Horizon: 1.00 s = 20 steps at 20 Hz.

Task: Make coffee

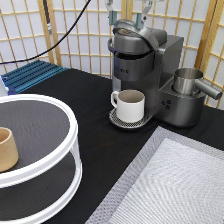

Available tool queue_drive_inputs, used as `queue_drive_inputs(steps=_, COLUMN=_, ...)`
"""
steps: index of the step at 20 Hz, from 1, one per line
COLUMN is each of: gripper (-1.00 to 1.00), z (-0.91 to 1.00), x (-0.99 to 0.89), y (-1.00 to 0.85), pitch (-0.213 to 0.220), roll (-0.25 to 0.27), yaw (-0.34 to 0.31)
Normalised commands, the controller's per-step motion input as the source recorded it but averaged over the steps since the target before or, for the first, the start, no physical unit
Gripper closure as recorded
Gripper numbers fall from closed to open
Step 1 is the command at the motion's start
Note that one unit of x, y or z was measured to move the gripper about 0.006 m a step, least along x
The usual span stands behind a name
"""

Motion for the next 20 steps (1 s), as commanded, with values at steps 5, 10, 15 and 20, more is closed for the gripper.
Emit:
queue_drive_inputs(steps=5, gripper=-1.0, z=-0.42, x=0.36, y=0.01, pitch=0.057, roll=-0.073, yaw=-0.011)
queue_drive_inputs(steps=10, gripper=-1.0, z=-0.27, x=0.31, y=0.21, pitch=0.061, roll=-0.086, yaw=-0.012)
queue_drive_inputs(steps=15, gripper=-1.0, z=-0.28, x=0.31, y=0.53, pitch=0.045, roll=-0.147, yaw=-0.025)
queue_drive_inputs(steps=20, gripper=-1.0, z=-0.62, x=0.24, y=0.31, pitch=0.017, roll=-0.111, yaw=-0.004)
